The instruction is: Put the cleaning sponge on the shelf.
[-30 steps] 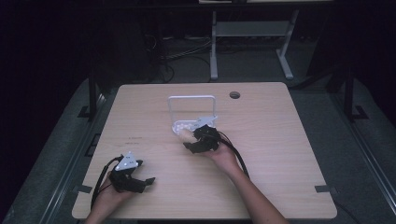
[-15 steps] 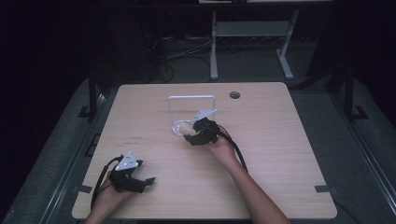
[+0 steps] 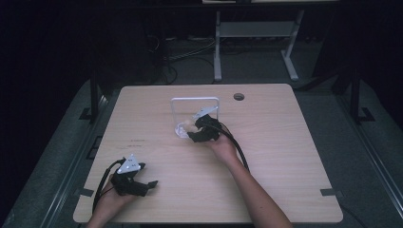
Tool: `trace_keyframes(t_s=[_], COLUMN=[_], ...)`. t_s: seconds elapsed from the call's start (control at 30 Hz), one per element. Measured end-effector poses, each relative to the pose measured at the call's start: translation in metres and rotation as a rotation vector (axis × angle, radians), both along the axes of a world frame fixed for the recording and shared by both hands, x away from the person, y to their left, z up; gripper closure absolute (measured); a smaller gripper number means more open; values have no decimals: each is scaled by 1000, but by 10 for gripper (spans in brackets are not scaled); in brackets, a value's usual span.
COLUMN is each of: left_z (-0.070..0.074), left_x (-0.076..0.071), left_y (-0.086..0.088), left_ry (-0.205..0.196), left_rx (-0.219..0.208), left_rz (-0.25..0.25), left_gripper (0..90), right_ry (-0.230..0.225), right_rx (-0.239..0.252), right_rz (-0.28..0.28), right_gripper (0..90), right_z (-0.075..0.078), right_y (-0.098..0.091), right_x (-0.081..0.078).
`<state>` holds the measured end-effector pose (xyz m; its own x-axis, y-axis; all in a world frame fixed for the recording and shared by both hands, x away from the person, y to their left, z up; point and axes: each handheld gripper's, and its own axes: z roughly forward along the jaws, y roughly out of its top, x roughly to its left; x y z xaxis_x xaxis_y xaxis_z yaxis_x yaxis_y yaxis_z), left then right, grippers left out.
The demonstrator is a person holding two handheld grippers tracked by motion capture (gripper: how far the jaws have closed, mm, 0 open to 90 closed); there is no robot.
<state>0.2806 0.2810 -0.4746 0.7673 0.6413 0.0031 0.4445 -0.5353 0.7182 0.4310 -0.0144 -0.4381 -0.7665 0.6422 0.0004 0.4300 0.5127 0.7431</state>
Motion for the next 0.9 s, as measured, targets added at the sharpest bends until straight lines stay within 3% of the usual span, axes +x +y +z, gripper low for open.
trace_keyframes(t_s=[0.9], left_z=[0], left_x=[0], left_y=[0], left_ry=[0], left_rx=[1], left_rz=[0], left_gripper=[130], right_ry=[51], right_rx=[-47], right_rz=[-20], right_gripper=[406], right_z=[-19], right_y=[9], right_x=[17])
